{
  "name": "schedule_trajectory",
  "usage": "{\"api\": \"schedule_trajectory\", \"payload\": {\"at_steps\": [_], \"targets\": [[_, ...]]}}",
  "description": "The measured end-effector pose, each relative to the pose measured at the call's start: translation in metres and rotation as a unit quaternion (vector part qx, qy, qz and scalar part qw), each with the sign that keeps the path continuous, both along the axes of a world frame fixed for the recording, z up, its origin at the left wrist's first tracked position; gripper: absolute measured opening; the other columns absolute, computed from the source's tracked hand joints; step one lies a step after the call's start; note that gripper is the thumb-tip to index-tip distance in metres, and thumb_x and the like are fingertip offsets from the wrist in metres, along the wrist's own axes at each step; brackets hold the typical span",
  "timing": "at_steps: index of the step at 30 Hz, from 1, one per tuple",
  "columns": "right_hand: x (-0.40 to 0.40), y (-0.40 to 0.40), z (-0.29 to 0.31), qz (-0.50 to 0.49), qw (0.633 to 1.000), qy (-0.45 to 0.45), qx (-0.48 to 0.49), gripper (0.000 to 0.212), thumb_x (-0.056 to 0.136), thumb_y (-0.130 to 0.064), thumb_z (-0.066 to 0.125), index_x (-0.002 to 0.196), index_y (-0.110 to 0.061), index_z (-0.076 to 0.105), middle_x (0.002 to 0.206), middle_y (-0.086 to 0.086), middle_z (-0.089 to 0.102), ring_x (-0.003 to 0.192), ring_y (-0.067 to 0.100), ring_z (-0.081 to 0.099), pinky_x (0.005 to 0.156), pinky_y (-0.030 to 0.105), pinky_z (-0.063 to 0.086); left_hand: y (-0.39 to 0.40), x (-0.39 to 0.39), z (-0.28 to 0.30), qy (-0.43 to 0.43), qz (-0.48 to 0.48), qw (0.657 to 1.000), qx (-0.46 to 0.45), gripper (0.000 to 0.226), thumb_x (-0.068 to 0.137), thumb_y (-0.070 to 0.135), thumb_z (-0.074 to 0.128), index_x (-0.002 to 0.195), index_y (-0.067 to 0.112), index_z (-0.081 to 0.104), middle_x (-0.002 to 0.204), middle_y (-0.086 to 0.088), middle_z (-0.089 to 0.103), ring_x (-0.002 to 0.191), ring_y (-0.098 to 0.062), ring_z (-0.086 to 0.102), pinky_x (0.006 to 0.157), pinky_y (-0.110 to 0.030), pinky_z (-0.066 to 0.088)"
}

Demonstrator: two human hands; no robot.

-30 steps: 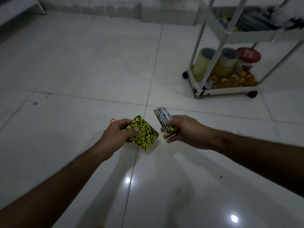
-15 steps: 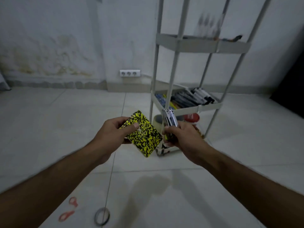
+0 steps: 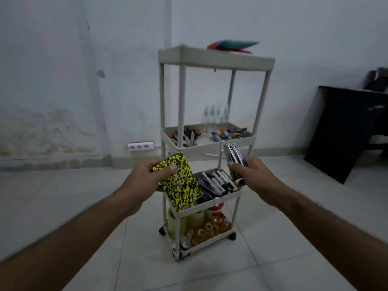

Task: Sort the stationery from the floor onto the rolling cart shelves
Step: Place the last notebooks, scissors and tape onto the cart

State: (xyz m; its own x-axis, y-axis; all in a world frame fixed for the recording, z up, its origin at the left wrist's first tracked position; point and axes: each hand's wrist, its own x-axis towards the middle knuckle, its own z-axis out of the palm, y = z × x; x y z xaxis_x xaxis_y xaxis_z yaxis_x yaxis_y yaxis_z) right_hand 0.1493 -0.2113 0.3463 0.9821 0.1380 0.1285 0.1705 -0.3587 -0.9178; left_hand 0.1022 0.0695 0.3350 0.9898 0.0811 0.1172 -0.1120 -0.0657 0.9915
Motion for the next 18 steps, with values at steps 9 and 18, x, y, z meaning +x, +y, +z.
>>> {"api": "schedule_trajectory", "payload": {"at_steps": [9, 18], "targets": [[0.013, -0.021, 0.07, -0.036, 0.998, 0.027, -0.05, 0.015, 0.093, -0.021, 0.069, 0.091, -0.007, 0.067, 0.082, 0.015, 0.065, 0.066, 0.019, 0.051, 0.052, 0.028, 0.039, -0.012, -0.017, 0.072, 0.007, 0.051, 0.999, 0.017, 0.014, 0.091, 0.017, 0.073, 0.104, 0.011, 0.074, 0.099, -0.011, 0.078, 0.09, -0.024, 0.074, 0.081, -0.044, 0.061], [0.069, -0.002, 0.102, -0.056, 0.984, -0.034, -0.164, 0.022, 0.087, -0.023, 0.077, 0.091, -0.005, 0.065, 0.075, 0.007, 0.062, 0.057, 0.013, 0.053, 0.046, 0.022, 0.037, -0.007, 0.01, 0.105, -0.003, 0.036, 0.998, -0.047, 0.015, 0.09, 0.015, 0.072, 0.101, 0.005, 0.073, 0.087, -0.007, 0.077, 0.076, -0.017, 0.071, 0.065, -0.027, 0.057]]}}
